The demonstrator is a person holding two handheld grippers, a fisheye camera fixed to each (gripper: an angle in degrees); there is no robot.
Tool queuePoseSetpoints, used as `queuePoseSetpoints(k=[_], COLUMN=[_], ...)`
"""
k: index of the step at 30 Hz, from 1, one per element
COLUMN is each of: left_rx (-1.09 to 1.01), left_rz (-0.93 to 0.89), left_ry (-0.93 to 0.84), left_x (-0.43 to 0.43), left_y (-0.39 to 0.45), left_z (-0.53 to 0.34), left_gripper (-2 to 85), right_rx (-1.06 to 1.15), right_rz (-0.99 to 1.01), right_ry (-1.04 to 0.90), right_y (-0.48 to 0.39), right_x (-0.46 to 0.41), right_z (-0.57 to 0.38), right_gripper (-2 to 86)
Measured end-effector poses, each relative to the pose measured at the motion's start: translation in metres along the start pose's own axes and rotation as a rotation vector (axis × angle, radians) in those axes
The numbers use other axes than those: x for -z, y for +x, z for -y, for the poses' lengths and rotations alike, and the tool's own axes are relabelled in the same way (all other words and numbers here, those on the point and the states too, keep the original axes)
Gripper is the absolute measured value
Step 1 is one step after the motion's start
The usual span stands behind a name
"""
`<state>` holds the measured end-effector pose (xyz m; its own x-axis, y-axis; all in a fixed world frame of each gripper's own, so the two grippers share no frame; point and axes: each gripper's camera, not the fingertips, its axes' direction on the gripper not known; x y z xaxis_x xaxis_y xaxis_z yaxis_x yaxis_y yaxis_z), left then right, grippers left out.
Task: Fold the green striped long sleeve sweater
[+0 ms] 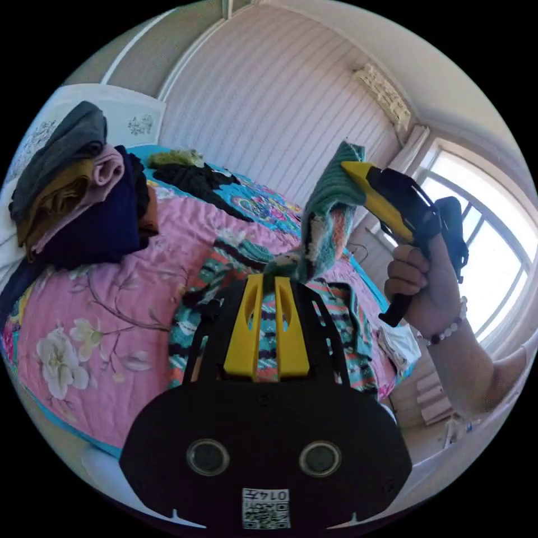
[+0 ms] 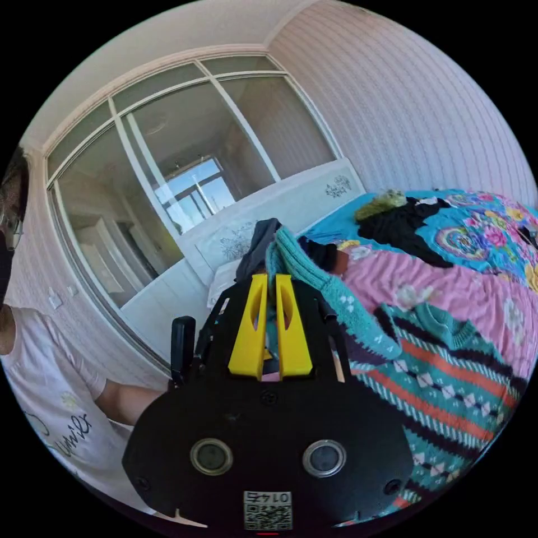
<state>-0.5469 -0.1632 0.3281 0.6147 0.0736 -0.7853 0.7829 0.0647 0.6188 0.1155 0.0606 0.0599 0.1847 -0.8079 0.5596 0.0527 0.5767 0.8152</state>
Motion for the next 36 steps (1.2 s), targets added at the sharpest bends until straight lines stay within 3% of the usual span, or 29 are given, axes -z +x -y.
queuePoseSetpoints(k=[4, 9, 13, 17, 21, 26, 30, 33, 36], left_rx=[0.047, 0.023, 0.011, 0.041, 0.038, -0.051, -0.156, -0.228, -0.25], left_rz=[0.298, 0.43, 0.353, 0.193, 0.145, 0.205, 0.183, 0.225, 0.26], left_ry=[0.083, -0.038, -0.219, -0.428, -0.598, -0.685, -0.724, -0.722, -0.79], left_x=[0.048, 0.087, 0.075, 0.034, -0.018, -0.049, -0.052, -0.052, -0.073], left_y=[-0.057, -0.101, -0.1, -0.092, -0.08, -0.057, -0.033, -0.018, -0.014], left_z=[0.015, -0.012, -0.048, -0.077, -0.093, -0.099, -0.095, -0.095, -0.109], left_gripper=[-0.6, -0.7, 0.5, 6.3, 8.8, 7.2, 3.1, 2.7, 3.3], right_rx=[0.218, 0.127, -0.109, -0.448, -0.686, -0.78, -0.726, -0.662, -0.665], right_rz=[0.024, 0.01, -0.225, -0.581, -0.847, -0.829, -0.81, -0.822, -0.833], right_ry=[-0.084, -0.083, -0.204, -0.447, -0.486, -0.553, -0.681, -0.738, -0.682], right_y=[-0.047, -0.029, 0.016, 0.039, 0.028, 0.031, 0.032, 0.027, 0.024], right_x=[-0.071, -0.041, 0.013, 0.083, 0.134, 0.124, 0.114, 0.118, 0.128], right_z=[0.035, -0.007, -0.099, -0.218, -0.285, -0.313, -0.305, -0.31, -0.312], right_gripper=[6.6, 10.9, 11.4, 12.0, 13.4, 12.9, 2.0, 0.5, 0.5])
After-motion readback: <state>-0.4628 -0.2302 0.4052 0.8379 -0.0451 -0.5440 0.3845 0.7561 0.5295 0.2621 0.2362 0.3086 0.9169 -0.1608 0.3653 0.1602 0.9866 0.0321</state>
